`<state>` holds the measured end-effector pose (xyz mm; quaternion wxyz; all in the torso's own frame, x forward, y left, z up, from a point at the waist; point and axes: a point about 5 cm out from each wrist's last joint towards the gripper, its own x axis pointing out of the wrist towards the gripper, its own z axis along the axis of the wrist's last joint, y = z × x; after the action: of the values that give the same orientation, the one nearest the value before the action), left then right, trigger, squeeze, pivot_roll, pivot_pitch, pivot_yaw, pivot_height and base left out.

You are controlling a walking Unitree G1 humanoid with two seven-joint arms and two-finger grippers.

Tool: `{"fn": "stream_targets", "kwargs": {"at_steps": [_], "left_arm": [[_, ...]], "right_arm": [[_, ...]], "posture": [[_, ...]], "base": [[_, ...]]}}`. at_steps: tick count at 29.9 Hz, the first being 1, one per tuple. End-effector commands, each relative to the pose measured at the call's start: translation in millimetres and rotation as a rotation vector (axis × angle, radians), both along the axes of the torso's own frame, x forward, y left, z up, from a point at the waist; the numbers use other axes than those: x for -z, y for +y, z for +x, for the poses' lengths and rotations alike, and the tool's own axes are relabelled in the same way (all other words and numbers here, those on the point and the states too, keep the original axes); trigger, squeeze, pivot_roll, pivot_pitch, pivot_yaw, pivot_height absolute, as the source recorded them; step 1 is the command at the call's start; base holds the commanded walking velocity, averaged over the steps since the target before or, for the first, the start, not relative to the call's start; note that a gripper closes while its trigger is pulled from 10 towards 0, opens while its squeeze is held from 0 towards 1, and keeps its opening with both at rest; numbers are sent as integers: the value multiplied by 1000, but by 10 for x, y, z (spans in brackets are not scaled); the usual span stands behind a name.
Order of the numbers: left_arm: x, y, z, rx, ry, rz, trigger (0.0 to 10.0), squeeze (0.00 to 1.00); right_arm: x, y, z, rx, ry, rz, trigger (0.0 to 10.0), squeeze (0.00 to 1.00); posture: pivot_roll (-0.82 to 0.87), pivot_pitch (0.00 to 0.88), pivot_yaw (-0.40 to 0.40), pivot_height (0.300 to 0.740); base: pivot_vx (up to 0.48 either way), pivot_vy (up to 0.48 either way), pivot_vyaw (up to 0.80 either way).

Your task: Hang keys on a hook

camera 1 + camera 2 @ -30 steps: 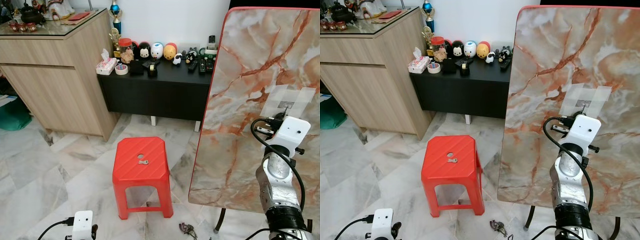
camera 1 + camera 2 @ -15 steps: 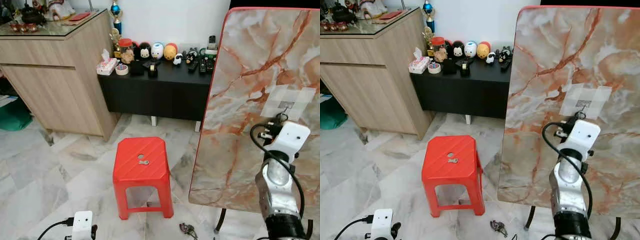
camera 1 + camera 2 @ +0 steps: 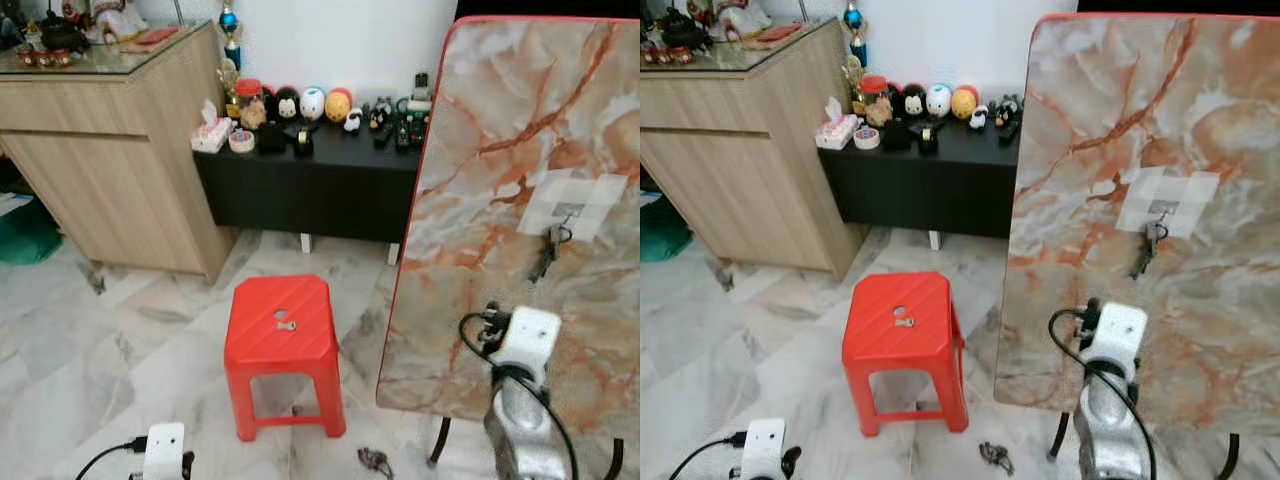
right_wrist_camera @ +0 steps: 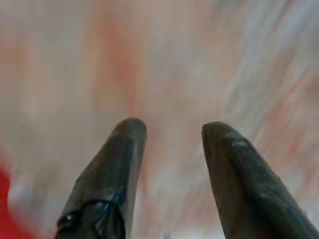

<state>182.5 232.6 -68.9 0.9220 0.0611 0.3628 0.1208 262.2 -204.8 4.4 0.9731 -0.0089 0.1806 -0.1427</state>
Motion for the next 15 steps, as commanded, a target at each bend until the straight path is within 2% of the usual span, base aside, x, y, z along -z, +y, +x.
{"fn": "stream_targets", "kwargs": {"at_steps": [1,2,4,5,6,7,8,9,11,14,15], "left_arm": [[9,13,-17,13,16,13,10000,0],[8,8,-11,13,15,6,10000,0],[8,5,-7,13,15,3,10000,0],[22,-26,-9,18,25,-25,10000,0],[28,-46,-9,30,30,-31,10000,0],[33,-59,-11,35,34,-33,10000,0],[33,-59,-11,35,34,-33,10000,0],[31,-47,-12,24,32,-29,10000,0],[25,-27,-12,12,28,-26,10000,0],[20,7,-17,0,28,-23,10000,0],[19,22,-22,-4,30,-22,10000,0]], "right_arm": [[217,74,-121,-29,106,52,10000,0],[453,121,-301,-51,242,71,10000,0],[518,129,-361,-52,283,74,10000,0],[670,147,-526,-35,385,110,10000,0],[741,163,-618,-38,440,114,10000,0],[848,179,-775,-31,525,118,10000,0],[848,179,-775,-31,525,118,10000,0],[919,173,-898,-7,589,123,10000,0],[948,160,-956,41,612,146,10000,0],[950,177,-948,69,594,201,10000,0],[939,214,-906,10,586,196,10000,0]], "posture": [[-7,0,22,740],[-10,0,22,740],[-9,0,23,740],[-6,0,21,740],[-7,0,22,740],[-7,0,21,740],[-7,0,21,740],[2,0,19,740],[21,0,14,740],[20,0,17,740],[18,0,17,740]], "base": [[0,0,0],[0,0,0],[0,0,0],[0,0,0],[0,0,0],[0,0,0],[0,0,0],[0,0,0],[0,0,0],[0,0,0],[0,0,0]]}}
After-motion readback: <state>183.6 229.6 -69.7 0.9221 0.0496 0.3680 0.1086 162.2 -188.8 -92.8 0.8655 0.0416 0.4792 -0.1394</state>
